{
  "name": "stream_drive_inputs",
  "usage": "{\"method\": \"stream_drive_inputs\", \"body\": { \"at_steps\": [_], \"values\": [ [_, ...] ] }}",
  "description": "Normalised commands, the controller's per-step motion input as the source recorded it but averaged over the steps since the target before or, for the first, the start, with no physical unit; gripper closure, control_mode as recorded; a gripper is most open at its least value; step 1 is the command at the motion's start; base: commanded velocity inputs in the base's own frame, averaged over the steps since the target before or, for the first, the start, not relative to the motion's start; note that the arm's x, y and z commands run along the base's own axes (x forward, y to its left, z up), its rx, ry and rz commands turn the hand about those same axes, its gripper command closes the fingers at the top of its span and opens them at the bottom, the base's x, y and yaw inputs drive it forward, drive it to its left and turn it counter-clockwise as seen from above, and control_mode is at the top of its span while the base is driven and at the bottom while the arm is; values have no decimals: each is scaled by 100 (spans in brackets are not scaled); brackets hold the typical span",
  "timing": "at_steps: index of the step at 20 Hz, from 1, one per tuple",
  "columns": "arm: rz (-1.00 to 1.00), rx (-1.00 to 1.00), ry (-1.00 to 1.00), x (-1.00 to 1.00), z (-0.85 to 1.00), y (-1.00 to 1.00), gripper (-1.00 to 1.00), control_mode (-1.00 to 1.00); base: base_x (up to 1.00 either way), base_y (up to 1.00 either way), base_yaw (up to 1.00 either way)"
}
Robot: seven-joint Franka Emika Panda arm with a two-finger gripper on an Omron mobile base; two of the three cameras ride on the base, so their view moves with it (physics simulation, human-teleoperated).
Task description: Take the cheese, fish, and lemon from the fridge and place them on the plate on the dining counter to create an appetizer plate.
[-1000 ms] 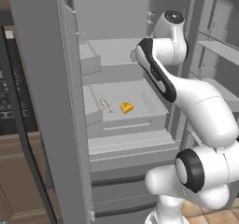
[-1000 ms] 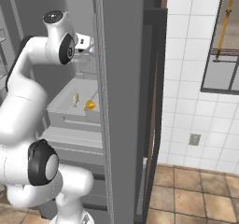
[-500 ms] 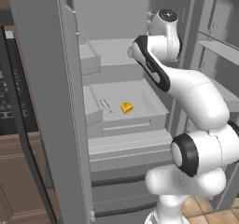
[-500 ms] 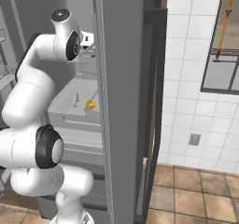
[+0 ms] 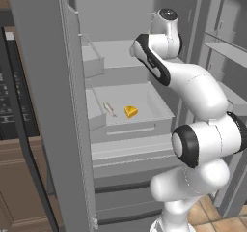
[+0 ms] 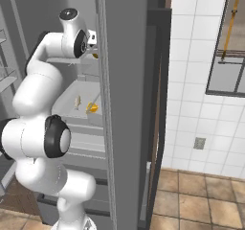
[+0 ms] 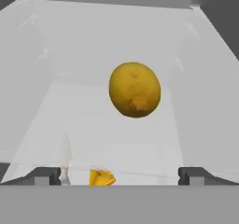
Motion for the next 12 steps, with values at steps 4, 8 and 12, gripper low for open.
{"method": "stream_drive_inputs", "body": {
  "at_steps": [4,8,12],
  "values": [
    [0,0,0,36,0,-2,-100,-100,0,0,0],
    [0,0,0,37,0,-3,-100,-100,0,0,0],
    [0,0,0,38,-1,-1,-100,-100,0,0,0]
  ]
}}
